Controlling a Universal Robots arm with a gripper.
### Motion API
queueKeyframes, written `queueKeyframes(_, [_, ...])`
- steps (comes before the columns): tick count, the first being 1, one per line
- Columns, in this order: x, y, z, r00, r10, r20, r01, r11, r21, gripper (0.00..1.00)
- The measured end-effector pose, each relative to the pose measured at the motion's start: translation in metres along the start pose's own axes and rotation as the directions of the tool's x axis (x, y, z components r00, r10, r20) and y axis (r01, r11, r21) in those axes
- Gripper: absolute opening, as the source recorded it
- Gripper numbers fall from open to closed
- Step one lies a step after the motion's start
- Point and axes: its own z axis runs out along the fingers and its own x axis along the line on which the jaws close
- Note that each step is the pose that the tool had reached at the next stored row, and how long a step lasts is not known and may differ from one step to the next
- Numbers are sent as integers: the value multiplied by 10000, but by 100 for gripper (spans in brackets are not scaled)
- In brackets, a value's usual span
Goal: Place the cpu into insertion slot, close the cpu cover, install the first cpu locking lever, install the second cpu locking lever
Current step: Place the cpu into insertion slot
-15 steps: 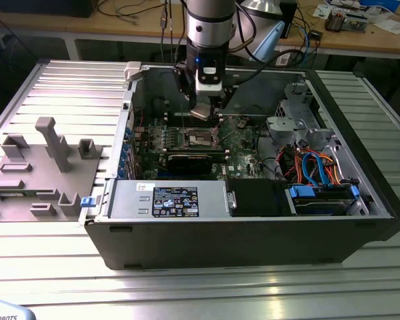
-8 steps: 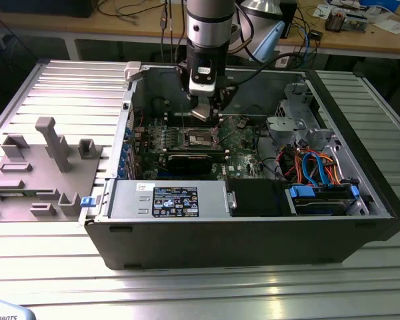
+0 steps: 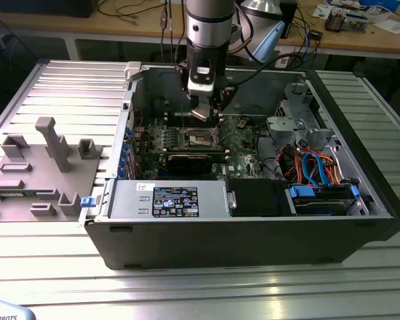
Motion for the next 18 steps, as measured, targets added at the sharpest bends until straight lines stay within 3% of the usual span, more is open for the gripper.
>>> queueKeyframes(18, [0,0,1,9968,802,69,-802,9968,-18,55])
